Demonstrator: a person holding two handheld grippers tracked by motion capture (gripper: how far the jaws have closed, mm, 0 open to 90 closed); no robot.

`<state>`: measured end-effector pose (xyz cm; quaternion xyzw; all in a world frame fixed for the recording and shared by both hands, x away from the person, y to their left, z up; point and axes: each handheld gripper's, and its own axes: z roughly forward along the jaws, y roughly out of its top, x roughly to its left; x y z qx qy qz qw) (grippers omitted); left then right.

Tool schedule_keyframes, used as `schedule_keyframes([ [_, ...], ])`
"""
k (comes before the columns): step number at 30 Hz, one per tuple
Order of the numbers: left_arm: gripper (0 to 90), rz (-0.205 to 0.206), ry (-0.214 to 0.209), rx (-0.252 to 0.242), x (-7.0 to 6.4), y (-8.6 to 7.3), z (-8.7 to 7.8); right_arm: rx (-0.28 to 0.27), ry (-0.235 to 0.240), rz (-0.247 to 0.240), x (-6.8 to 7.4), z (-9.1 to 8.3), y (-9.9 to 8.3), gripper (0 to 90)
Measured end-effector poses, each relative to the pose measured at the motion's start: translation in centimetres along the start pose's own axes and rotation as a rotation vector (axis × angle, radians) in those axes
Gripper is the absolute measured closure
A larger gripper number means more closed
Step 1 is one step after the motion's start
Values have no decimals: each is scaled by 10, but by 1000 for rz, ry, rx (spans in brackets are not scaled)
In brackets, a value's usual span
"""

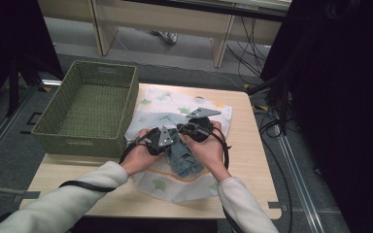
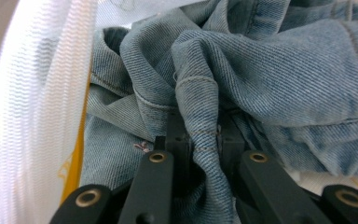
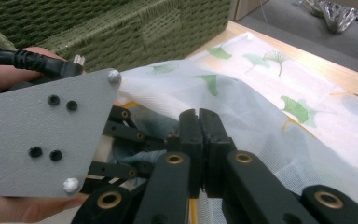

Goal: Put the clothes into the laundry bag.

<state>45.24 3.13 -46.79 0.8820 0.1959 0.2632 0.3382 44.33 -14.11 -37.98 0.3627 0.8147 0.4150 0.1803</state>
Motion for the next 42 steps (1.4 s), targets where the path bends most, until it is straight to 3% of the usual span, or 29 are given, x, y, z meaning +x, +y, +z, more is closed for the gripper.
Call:
schedule_keyframes([
  [1,790,-4,-1,-3,1,0,1,9,0,19,0,0,-1,900],
  [2,787,-7,-2,-4,1,0,1,2,-2,-5,-1,1,-1,900],
  [5,744,-21,-9,-18,2,-1,-3,4,2,-1,-2,1,-1,900],
  [9,589,-25,-24,-57,2,-3,-13,4,-4,0,-2,0,-1,900],
  [10,543,-23,-30,-70,2,-3,-16,8,-4,20,-1,-1,-1,900],
  [11,508,-7,-32,-76,2,-3,-20,8,-4,21,-1,-1,-1,900],
  [15,408,-16,-48,-119,1,-1,-37,5,-5,20,-2,-3,-1,900],
  [19,380,6,-41,-166,-2,4,-58,1,-7,7,-3,-3,-1,900],
  [23,424,42,-69,-185,-12,5,-70,-4,-6,-4,-3,-3,0,900],
  [27,436,60,-82,-167,-20,3,-65,-3,-6,-6,-2,-3,0,900],
  [32,420,55,10,-114,-9,-6,-59,0,-4,-6,-2,-4,0,900],
  [36,522,51,13,-72,-2,-13,-50,1,0,-10,-3,-2,-1,900],
  [40,693,47,5,-37,1,-13,-39,14,1,0,0,-1,-1,900],
  [42,786,10,-10,-32,1,-13,-36,19,3,-5,1,1,-1,900],
])
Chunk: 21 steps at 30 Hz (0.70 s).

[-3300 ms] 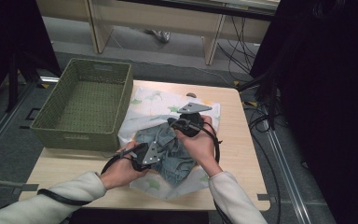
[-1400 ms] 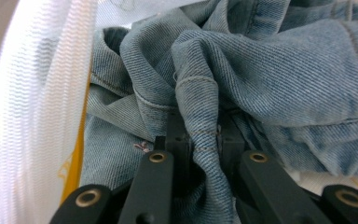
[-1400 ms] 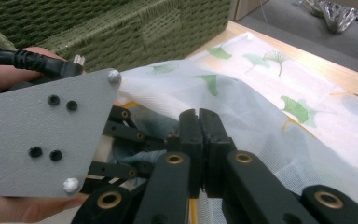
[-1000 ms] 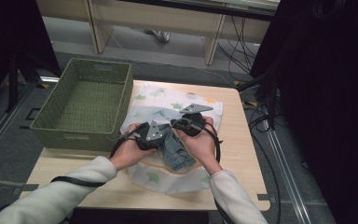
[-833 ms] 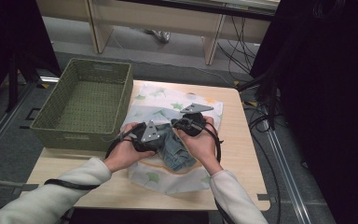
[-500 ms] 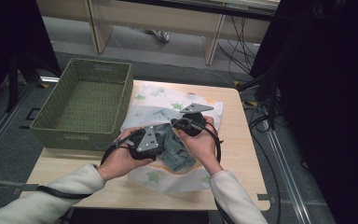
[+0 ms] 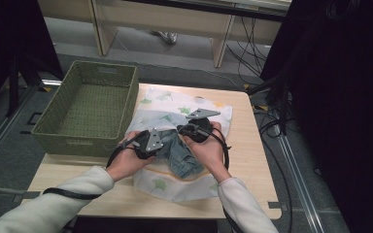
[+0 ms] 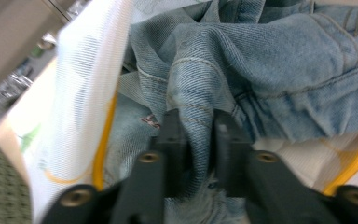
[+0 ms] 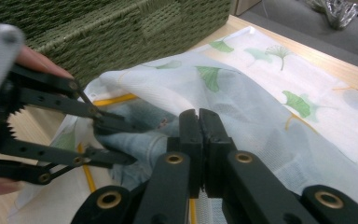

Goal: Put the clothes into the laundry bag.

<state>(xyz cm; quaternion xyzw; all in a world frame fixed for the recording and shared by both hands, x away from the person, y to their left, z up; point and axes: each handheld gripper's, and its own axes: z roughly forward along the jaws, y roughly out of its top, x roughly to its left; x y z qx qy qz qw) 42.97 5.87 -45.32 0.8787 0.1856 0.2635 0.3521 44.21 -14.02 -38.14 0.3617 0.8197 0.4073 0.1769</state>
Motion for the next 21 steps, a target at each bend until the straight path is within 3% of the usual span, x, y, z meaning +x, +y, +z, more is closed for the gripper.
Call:
schedule_keyframes([
  [2,840,-18,-5,-14,0,1,1,0,3,-14,2,1,0,900],
  [7,858,-84,7,-86,7,9,-4,-18,15,-26,9,-2,5,900],
  [15,861,-132,95,-237,16,26,-15,-107,23,-57,21,-20,20,900],
  [18,859,-112,116,-232,13,25,-8,-119,23,-57,23,-23,22,900],
  [21,854,-89,126,-185,9,17,10,-111,27,-45,21,-21,20,900],
])
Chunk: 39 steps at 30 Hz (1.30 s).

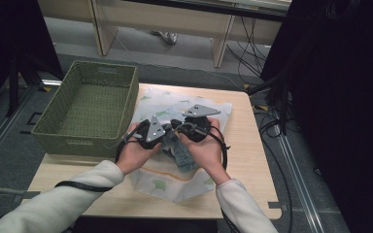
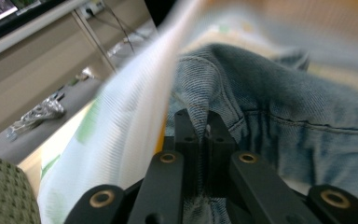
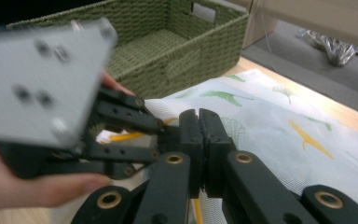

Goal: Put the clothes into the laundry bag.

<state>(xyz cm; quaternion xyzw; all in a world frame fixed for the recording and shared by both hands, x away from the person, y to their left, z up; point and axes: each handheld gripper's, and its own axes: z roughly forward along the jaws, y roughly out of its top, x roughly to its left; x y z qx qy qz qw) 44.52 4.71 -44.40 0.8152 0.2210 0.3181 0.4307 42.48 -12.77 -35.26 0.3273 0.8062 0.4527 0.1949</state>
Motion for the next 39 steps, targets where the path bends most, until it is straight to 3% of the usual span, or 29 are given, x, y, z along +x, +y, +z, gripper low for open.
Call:
schedule_keyframes([
  [3,851,-6,0,33,-2,-11,12,24,-4,42,-3,4,-6,900],
  [4,851,-8,1,38,-2,-13,14,22,-3,25,-6,5,-7,900],
  [6,850,-7,4,41,-1,-14,17,33,-8,51,-7,6,-8,900],
  [10,845,-2,8,42,-2,-14,19,36,-14,41,-12,7,-10,900],
  [13,834,-4,3,49,-3,-15,21,52,-16,64,-12,8,-12,900],
  [15,806,-15,-6,44,-4,-15,19,54,-11,46,-13,9,-13,900],
  [19,613,-4,-41,37,-5,-14,11,64,-12,42,-14,11,-14,900],
  [25,435,22,-70,-42,-6,-5,-19,61,-17,49,-17,10,-14,900],
  [29,457,40,-73,-117,-7,8,-45,60,-19,47,-18,9,-14,900],
  [31,514,72,-88,-130,-9,10,-51,61,-17,48,-18,9,-14,900],
  [34,519,104,-97,-109,-22,6,-52,59,-17,42,-18,9,-14,900],
  [37,485,107,-213,-50,-43,-4,-38,63,-22,50,-17,9,-13,900],
  [39,416,131,-260,11,-53,-8,-29,65,-21,50,-17,9,-13,900],
])
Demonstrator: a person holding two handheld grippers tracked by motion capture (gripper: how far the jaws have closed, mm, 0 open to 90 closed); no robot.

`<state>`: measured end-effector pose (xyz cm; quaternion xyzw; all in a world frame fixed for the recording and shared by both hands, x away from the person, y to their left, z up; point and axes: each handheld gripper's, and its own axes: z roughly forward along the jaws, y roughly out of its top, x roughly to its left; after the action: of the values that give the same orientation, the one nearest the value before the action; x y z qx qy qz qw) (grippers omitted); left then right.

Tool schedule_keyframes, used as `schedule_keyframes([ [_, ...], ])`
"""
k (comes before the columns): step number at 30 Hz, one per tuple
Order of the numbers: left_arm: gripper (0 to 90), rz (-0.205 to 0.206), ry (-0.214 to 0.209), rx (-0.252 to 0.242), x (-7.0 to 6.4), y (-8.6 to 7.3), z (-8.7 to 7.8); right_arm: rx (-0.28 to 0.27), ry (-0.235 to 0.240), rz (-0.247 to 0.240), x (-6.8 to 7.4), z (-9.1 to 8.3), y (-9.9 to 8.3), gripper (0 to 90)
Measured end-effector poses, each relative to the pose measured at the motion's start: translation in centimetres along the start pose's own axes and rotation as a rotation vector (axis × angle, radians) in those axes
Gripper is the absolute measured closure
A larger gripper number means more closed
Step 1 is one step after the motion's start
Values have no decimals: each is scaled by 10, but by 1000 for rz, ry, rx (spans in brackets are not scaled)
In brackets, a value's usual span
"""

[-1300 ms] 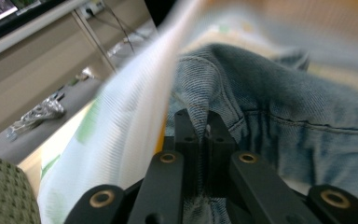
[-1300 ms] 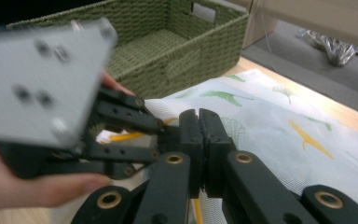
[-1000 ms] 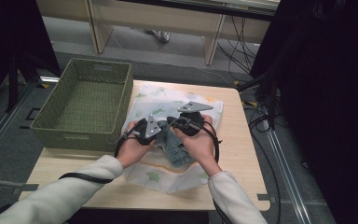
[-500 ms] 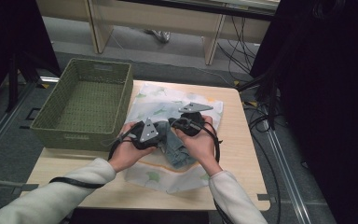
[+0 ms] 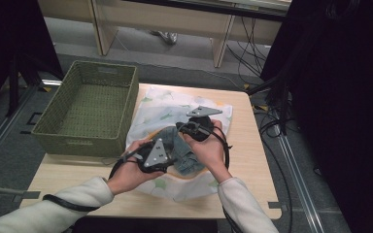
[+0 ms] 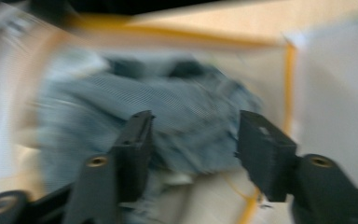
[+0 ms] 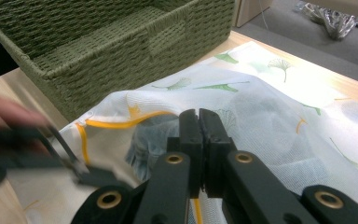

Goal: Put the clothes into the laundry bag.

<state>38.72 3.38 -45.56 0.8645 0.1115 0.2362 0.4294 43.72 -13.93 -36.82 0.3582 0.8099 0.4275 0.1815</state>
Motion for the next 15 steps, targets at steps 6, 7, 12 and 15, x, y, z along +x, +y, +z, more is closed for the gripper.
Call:
schedule_keyframes([
  [6,306,-1,-4,68,-13,-4,32,7,7,5,0,1,-1,900],
  [7,299,-14,0,74,-13,-4,36,7,6,7,0,1,-1,900],
  [12,314,-39,52,107,-17,-3,50,13,7,17,1,1,-2,900],
  [15,394,-56,65,124,-18,-3,56,9,9,-1,1,2,-2,900],
])
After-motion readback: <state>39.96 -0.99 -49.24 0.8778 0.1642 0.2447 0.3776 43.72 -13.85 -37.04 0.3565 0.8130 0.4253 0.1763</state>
